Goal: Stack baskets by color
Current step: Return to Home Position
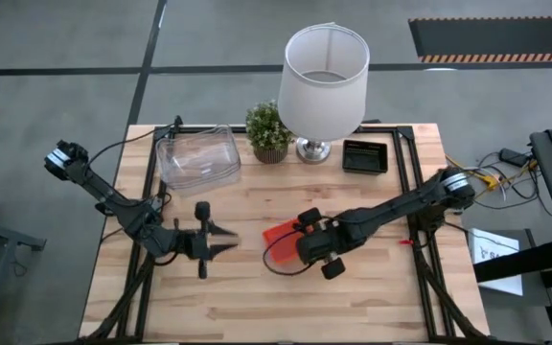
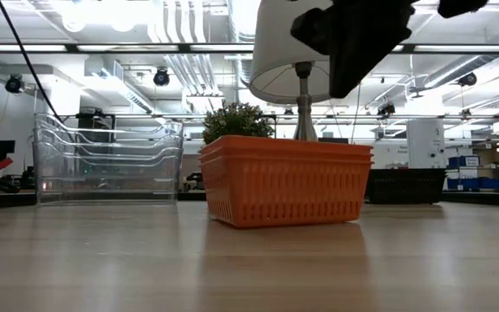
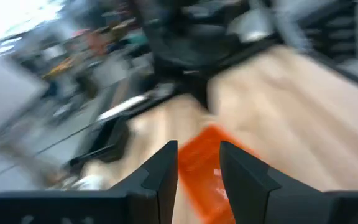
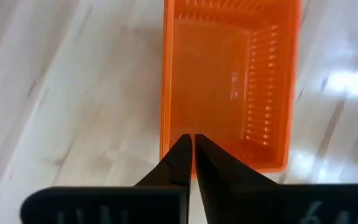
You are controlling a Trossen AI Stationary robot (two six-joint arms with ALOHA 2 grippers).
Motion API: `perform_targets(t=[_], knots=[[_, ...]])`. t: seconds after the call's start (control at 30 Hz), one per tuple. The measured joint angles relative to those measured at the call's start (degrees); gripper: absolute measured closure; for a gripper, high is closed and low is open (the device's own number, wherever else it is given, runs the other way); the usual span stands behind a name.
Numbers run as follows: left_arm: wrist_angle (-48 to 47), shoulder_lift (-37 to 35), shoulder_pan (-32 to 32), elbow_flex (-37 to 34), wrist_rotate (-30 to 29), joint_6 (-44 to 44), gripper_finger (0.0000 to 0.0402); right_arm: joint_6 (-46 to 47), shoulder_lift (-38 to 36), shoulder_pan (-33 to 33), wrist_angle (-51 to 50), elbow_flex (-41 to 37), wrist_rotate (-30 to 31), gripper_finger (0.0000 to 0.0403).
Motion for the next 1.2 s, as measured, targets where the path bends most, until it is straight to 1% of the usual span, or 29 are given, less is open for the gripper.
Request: perform_targets(t=[0.07, 0.1, 0.2, 0.3, 0.37, 0.43, 0.5, 0.53, 0.73, 0.9, 1.0, 1.13, 1.17, 1.2], knots=[[2.4, 0.0, 0.0, -2.1, 5.8, 2.7, 0.0299, 0.0, -4.3, 0.0, 6.6, -6.0, 0.0, 0.0393], [5.0, 0.0, 0.0, -3.4, 8.1, 4.7, 0.0299, -0.1, -6.9, 0.0, 10.8, -9.5, 0.1, 0.0394], [15.2, -0.8, 0.5, -7.9, 12.6, 11.4, 0.0299, -0.9, -15.2, 0.0, 24.1, -21.3, 0.7, 0.0394], [23.0, -3.4, 1.5, -13.2, 13.4, 13.4, 0.0299, -1.1, -23.7, 0.0, 38.7, -34.1, 4.1, 0.0394], [26.2, -5.7, 2.3, -16.9, 13.5, 12.0, 0.0299, -1.2, -29.1, 0.0, 49.1, -42.6, 6.6, 0.0394], [28.4, -8.6, 2.7, -20.4, 13.5, 9.9, 0.0299, -2.3, -34.3, -0.1, 59.2, -50.0, 6.6, 0.0394], [31.3, -11.6, 3.1, -23.7, 13.5, 8.3, 0.0299, -4.4, -39.1, 0.0, 65.5, -56.0, 6.5, 0.0394], [32.8, -13.0, 3.1, -25.3, 13.5, 7.8, 0.0299, -4.8, -41.7, 0.0, 66.9, -58.5, 6.4, 0.0394], [43.1, -19.8, 3.1, -34.5, 13.5, 6.2, 0.0299, -4.3, -58.9, -0.3, 67.3, -68.5, 6.5, 0.0394], [40.9, -22.2, 3.1, -35.2, 12.1, 3.0, 0.0299, -5.7, -73.8, -0.3, 65.2, -74.1, 6.6, 0.0394], [40.8, -21.7, 3.1, -35.2, 12.1, 3.0, 0.0299, -6.5, -82.8, -0.2, 59.9, -75.6, 7.4, 0.0394], [40.8, -20.4, 3.1, -35.3, 12.1, 2.4, 0.0299, -6.5, -94.0, -0.2, 48.8, -75.8, 10.0, 0.0394], [40.7, -20.0, 3.1, -35.3, 12.1, 1.7, 0.0299, -6.5, -96.5, -0.3, 46.3, -75.8, 10.6, 0.0394], [40.7, -19.6, 3.1, -35.3, 12.1, 1.4, 0.0299, -6.5, -97.0, -0.3, 45.4, -75.6, 11.6, 0.0394]])
